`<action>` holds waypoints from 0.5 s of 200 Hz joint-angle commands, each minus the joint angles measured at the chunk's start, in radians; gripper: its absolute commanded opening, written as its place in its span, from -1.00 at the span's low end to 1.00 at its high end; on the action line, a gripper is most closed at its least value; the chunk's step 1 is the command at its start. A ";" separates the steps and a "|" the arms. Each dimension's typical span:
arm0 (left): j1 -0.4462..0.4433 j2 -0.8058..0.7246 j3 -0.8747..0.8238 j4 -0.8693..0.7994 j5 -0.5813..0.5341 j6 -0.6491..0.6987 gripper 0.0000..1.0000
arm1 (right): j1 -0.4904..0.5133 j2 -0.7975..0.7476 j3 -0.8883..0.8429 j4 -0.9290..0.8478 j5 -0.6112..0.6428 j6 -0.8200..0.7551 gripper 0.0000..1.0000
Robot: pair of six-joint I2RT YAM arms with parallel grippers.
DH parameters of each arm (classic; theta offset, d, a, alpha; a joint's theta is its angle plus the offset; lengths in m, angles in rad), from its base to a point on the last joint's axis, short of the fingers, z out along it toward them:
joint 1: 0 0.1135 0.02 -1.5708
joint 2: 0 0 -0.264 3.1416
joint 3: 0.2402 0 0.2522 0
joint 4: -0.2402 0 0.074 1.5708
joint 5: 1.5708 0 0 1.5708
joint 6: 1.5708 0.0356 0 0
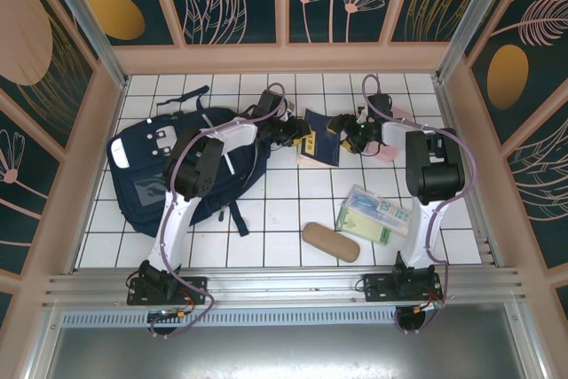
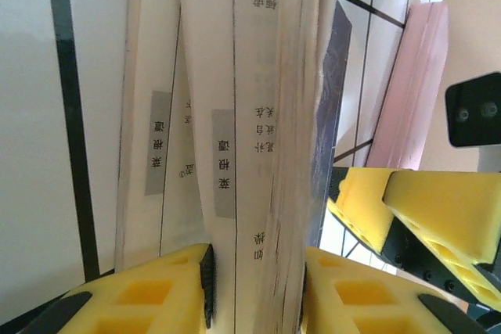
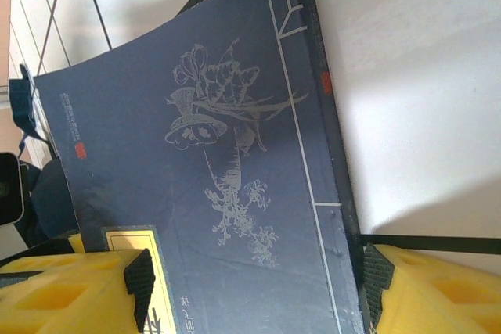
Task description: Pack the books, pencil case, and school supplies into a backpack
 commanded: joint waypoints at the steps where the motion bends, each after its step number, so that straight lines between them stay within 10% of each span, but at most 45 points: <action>1: -0.025 -0.060 -0.020 0.092 0.078 -0.032 -0.34 | 0.027 0.083 -0.034 0.058 -0.057 0.007 0.43; 100: -0.025 -0.112 -0.076 0.275 0.157 -0.112 0.02 | 0.026 0.104 -0.034 0.062 -0.074 0.001 0.42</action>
